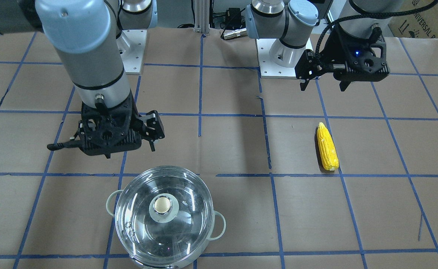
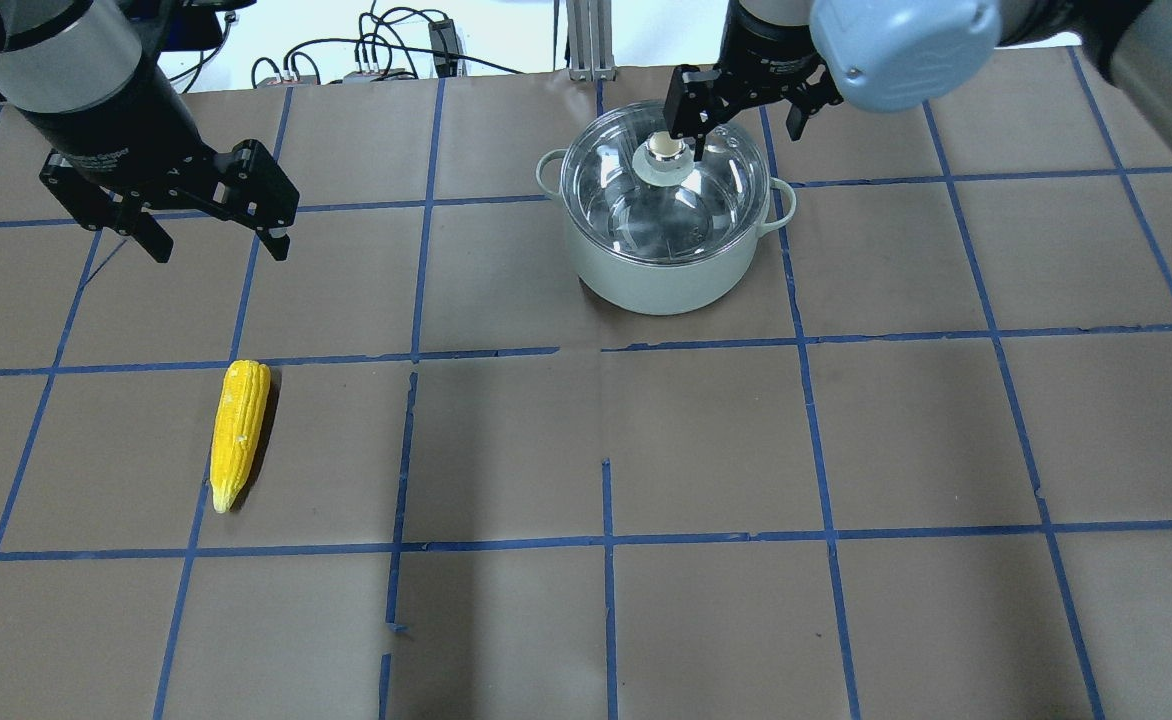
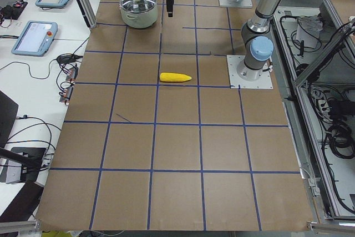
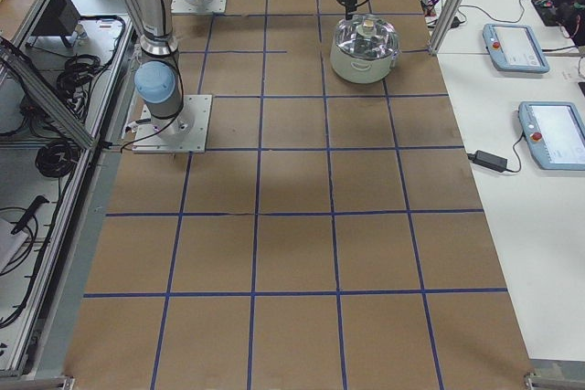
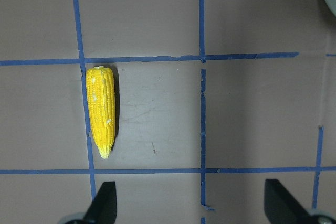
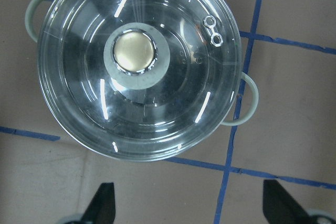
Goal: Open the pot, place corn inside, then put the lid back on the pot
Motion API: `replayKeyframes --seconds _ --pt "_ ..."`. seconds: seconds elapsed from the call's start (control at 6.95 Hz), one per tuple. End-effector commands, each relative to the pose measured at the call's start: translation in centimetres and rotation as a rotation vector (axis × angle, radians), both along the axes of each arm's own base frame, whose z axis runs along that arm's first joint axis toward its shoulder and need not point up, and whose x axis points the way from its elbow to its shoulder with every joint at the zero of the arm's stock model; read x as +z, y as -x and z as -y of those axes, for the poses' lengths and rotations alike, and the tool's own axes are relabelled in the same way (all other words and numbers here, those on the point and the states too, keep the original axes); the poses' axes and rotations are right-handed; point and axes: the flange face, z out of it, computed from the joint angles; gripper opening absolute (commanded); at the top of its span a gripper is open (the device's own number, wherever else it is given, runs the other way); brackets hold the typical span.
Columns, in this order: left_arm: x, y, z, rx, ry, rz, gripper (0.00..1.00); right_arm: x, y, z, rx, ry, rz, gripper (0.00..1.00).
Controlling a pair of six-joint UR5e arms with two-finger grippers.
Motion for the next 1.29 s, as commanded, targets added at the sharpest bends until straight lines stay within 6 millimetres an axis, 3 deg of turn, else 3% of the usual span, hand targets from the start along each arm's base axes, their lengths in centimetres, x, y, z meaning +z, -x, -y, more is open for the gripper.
replayKeyframes --seconds 0.0,0.29,0.58,1.15 --pt "0.0 0.0 0.2 -0.001 0.003 0.0 1.0 -3.0 -2.3 5.0 0.003 0.004 0.016 0.98" --pt "-0.2 0.0 0.2 -0.001 -0.001 0.0 1.0 -4.7 -3.1 8.0 0.005 0.015 0.02 0.98" --pt "-0.3 -0.1 0.2 0.002 -0.012 0.001 1.0 -6.8 -4.3 9.0 0.004 0.026 0.02 0.98" --pt "-0.6 -0.2 0.3 0.003 -0.018 0.0 1.0 -9.2 -4.6 8.7 0.009 0.001 0.004 0.97"
